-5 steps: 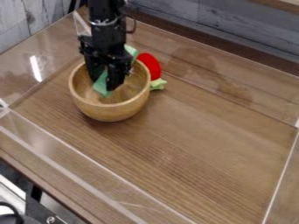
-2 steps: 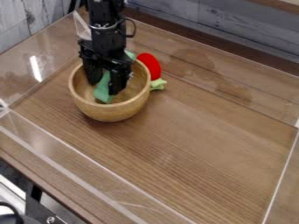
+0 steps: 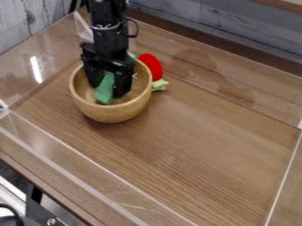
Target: Put the green block in the brown bowl
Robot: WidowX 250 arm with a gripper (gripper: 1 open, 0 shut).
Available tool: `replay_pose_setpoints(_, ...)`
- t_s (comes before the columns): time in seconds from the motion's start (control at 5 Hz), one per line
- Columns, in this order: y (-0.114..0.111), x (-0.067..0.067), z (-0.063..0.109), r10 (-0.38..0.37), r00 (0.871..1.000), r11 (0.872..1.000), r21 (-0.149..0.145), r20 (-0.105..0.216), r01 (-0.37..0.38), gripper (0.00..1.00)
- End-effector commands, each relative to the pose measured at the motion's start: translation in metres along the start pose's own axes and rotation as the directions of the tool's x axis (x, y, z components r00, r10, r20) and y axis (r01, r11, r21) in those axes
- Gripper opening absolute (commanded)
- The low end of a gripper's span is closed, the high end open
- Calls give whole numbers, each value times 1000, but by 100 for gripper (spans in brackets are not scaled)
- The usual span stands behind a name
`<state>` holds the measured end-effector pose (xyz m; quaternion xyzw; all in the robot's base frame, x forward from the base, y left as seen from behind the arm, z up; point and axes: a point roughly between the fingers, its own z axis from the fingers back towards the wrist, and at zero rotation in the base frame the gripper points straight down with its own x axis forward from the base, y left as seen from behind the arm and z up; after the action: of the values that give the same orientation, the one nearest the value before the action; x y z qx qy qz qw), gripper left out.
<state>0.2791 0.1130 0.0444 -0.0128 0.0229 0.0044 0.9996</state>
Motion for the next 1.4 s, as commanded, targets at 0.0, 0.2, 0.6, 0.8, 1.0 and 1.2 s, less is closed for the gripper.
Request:
replay_pose_setpoints(0.0,2,7,21,1,998,1000,23,69,-3,100)
replay_pose_setpoints(0.2,-1,9,33,2,996,1000,18,88,-4,100)
replay_pose_setpoints(0.6,-9,12,56,5,993,1000,13,121,-6,100)
replay_pose_setpoints(0.8,-9,13,54,9,993,1000,12,116,-10,100)
replay_pose_setpoints(1.0,-8,13,48,11,994,1000,13,106,-12,100)
replay_pose_setpoints(1.2,-8,14,42,13,995,1000,15,96,-14,100)
